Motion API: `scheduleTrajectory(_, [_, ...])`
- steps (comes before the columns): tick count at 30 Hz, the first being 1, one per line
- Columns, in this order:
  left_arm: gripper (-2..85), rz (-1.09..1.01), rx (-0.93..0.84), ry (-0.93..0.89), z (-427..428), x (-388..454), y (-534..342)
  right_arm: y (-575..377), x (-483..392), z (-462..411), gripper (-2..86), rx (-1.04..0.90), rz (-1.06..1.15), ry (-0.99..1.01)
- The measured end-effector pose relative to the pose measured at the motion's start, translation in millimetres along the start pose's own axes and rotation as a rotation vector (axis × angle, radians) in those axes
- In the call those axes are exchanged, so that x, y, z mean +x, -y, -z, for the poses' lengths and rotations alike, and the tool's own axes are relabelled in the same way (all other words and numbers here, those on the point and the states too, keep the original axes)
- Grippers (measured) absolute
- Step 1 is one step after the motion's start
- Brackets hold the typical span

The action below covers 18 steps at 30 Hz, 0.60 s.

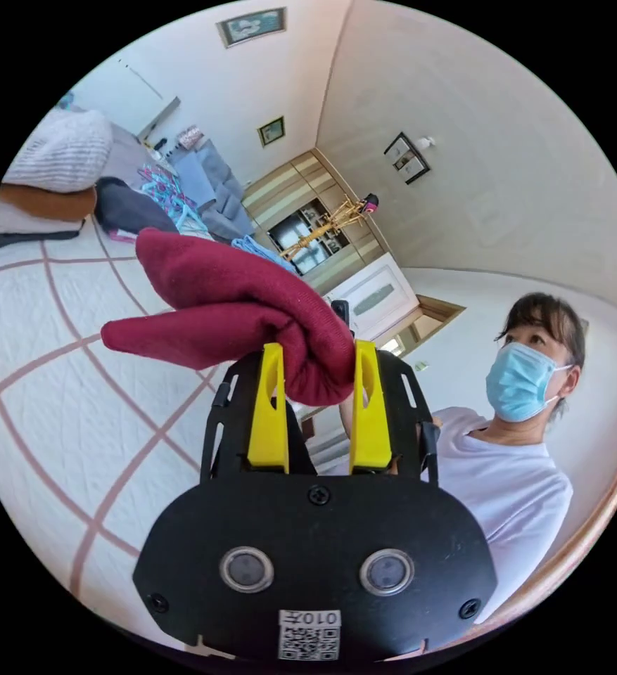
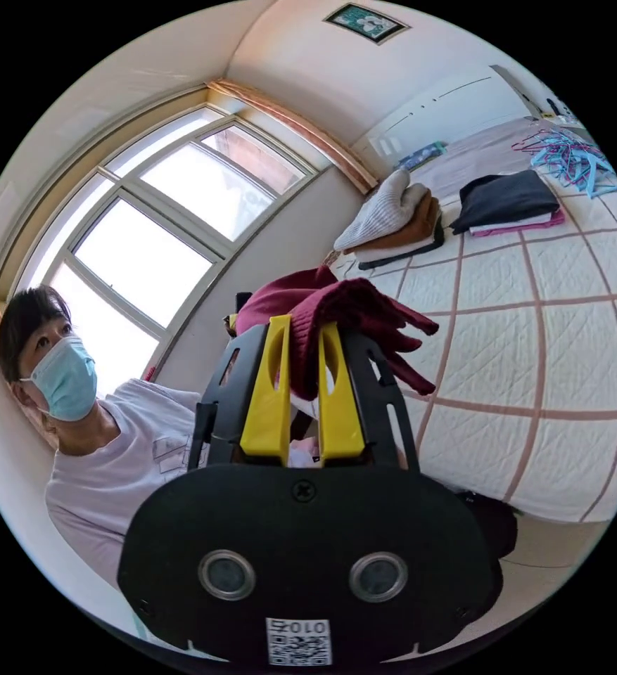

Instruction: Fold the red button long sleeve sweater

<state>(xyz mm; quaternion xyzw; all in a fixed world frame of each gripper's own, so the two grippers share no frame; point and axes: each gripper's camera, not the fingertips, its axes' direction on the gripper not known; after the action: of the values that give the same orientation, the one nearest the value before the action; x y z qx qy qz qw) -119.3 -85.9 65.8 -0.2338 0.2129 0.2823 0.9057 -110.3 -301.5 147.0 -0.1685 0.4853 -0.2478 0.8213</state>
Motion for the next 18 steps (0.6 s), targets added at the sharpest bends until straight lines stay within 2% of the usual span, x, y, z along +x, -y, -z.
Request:
scheduleTrajectory(3, [15.5,0.077,-0.022,-0.036,-25,-65,83,59,49,13,6.5,-0.040,-0.090,-0.002])
scheduleTrajectory(5, [15.3,0.050,-0.001,-0.020,-39,-93,174,110,76,29,6.9,-0.013,-0.106,0.014])
scheduleTrajectory(7, [15.2,-0.049,0.021,0.003,-43,-94,247,166,87,50,7.1,0.047,-0.050,0.015])
scheduleTrajectory(10, [14.9,-0.169,0.100,0.055,-44,-101,346,248,79,80,7.3,0.174,0.148,-0.062])
scheduleTrajectory(13, [14.6,-0.057,0.148,0.101,-62,-157,407,302,113,81,7.4,0.246,0.179,-0.158])
scheduleTrajectory(16, [14.2,0.117,0.135,0.214,-91,-239,434,334,211,56,7.4,0.216,0.014,-0.113])
scheduleTrajectory(18, [13.8,0.248,0.128,0.307,-109,-290,433,333,298,13,7.5,0.132,-0.174,-0.091])
